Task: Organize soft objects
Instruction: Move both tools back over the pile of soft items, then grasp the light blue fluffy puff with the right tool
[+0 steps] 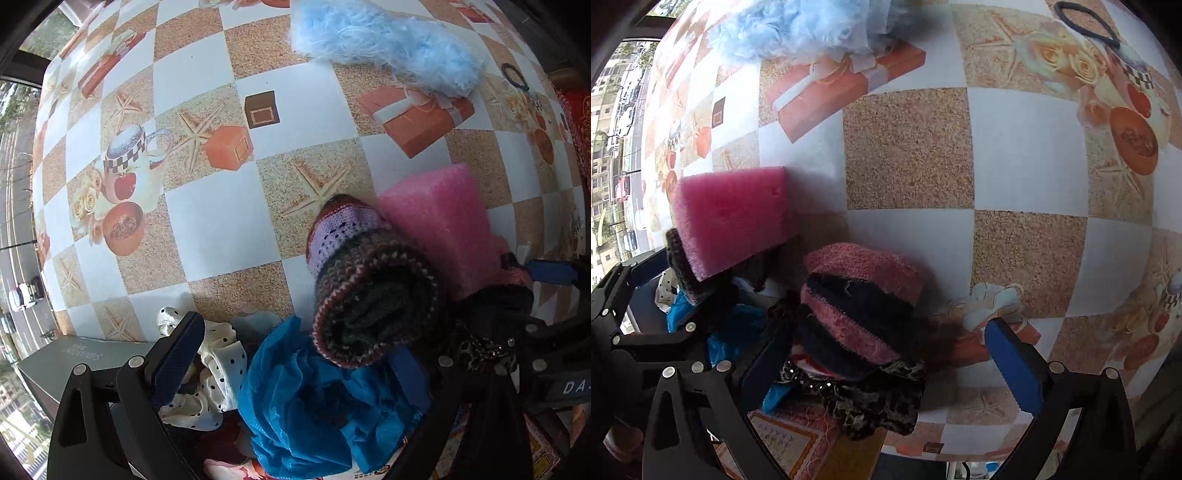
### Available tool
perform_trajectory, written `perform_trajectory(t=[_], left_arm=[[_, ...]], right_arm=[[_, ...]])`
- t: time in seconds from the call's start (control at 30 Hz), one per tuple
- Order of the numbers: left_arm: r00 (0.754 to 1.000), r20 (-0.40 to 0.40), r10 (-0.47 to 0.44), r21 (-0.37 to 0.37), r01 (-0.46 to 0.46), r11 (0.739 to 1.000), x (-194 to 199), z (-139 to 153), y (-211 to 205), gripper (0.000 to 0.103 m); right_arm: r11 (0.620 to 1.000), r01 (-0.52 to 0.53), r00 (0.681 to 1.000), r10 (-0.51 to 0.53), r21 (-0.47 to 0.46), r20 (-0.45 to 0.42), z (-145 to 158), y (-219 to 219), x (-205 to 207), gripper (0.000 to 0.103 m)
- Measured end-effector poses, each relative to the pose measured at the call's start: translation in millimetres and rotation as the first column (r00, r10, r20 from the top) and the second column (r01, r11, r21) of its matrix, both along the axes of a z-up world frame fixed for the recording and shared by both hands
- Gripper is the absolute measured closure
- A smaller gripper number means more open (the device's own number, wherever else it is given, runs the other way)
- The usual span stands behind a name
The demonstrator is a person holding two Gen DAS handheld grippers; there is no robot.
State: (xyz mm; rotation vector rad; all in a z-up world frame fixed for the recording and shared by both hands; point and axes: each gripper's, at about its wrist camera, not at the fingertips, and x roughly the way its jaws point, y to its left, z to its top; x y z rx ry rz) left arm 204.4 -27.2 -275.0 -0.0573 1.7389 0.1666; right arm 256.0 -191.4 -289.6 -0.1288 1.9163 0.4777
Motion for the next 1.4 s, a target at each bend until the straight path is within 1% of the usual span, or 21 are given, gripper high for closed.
perform_trajectory(t=[0.07, 0.13, 0.2, 0.27, 0.3, 0.37, 0.47, 0.53, 0.63, 0.73, 0.8, 0.9, 0.93, 0.97, 1.03, 1.07, 1.13, 1.23, 1.27, 1.33, 1.4], left_arm=[[0.999, 0.009, 0.046, 0.037, -0.047, 0.998, 6, -3, 14, 0.007], [0.993, 0.018, 0.12, 0.058, -0.12, 0.991, 13, -5, 35, 0.007], [0.981, 0.021, 0.194, 0.051, -0.195, 0.98, 19, -6, 59, 0.007], [0.968, 0.04, 0.249, 0.016, -0.25, 0.968, 21, 0, 76, 0.007], [0.963, 0.058, 0.265, -0.003, -0.265, 0.964, 22, 6, 82, 0.007], [0.957, 0.098, 0.272, -0.032, -0.27, 0.962, 21, 21, 89, 0.007], [0.953, 0.131, 0.272, -0.088, -0.262, 0.961, 19, 36, 88, 0.007], [0.955, 0.139, 0.263, -0.111, -0.249, 0.962, 20, 38, 83, 0.007], [0.962, 0.118, 0.245, -0.111, -0.233, 0.966, 25, 30, 76, 0.007], [0.96, 0.112, 0.258, -0.126, -0.244, 0.962, 29, 18, 72, 0.007], [0.954, 0.118, 0.274, -0.141, -0.257, 0.956, 34, 13, 73, 0.007], [0.942, 0.141, 0.305, -0.144, -0.286, 0.947, 48, 10, 77, 0.007], [0.932, 0.157, 0.328, -0.148, -0.306, 0.94, 53, 13, 83, 0.007], [0.918, 0.176, 0.355, -0.16, -0.329, 0.931, 59, 15, 91, 0.007], [0.892, 0.216, 0.398, -0.193, -0.361, 0.913, 61, 25, 104, 0.007], [0.887, 0.227, 0.402, -0.2, -0.361, 0.911, 63, 30, 108, 0.007], [0.892, 0.235, 0.385, -0.186, -0.348, 0.919, 66, 37, 110, 0.007], [0.889, 0.242, 0.388, -0.183, -0.351, 0.918, 63, 45, 115, 0.007], [0.886, 0.246, 0.393, -0.188, -0.354, 0.916, 60, 47, 114, 0.007], [0.884, 0.25, 0.396, -0.19, -0.356, 0.915, 62, 53, 115, 0.007], [0.884, 0.253, 0.393, -0.192, -0.352, 0.916, 53, 59, 124, 0.007]], right_arm=[[1.0, -0.005, 1.0, 0.005, -0.005, 0.024, -1, -3, 1, 0.0], [0.999, 0.009, 0.997, -0.006, -0.04, 0.081, 4, -12, 8, 0.0], [0.995, 0.033, 0.987, -0.017, -0.099, 0.157, 12, -28, 20, 0.0], [0.986, 0.076, 0.975, -0.042, -0.149, 0.217, 21, -48, 34, 0.0], [0.984, 0.101, 0.97, -0.064, -0.147, 0.237, 27, -59, 40, 0.0], [0.985, 0.137, 0.959, -0.106, -0.102, 0.262, 41, -73, 51, 0.0], [0.993, 0.113, 0.95, -0.096, -0.042, 0.297, 61, -74, 61, 0.0], [0.998, 0.067, 0.944, -0.059, -0.015, 0.325, 72, -62, 66, 0.0], [1.0, -0.027, 0.935, 0.024, 0.003, 0.355, 80, -37, 69, 0.0], [0.993, -0.114, 0.921, 0.101, 0.012, 0.375, 82, -13, 72, 0.0], [0.991, -0.132, 0.919, 0.113, 0.025, 0.377, 82, -3, 74, 0.0], [0.994, -0.102, 0.926, 0.076, 0.05, 0.369, 83, 6, 89, 0.0], [0.994, -0.088, 0.929, 0.06, 0.06, 0.366, 85, 6, 92, 0.0], [0.995, -0.076, 0.93, 0.047, 0.066, 0.365, 85, 6, 100, 0.0], [0.995, -0.071, 0.926, 0.039, 0.072, 0.374, 90, 4, 103, 0.0], [0.994, -0.086, 0.922, 0.051, 0.074, 0.384, 92, 4, 106, 0.0], [0.988, -0.144, 0.908, 0.107, 0.06, 0.406, 94, 19, 105, 0.0], [0.972, -0.227, 0.887, 0.18, 0.062, 0.425, 84, 41, 107, 0.0], [0.965, -0.253, 0.88, 0.203, 0.063, 0.429, 73, 54, 109, 0.0], [0.949, -0.311, 0.861, 0.261, 0.046, 0.437, 61, 73, 109, 0.0], [0.93, -0.366, 0.84, 0.317, 0.027, 0.44, 47, 89, 108, 0.0]])
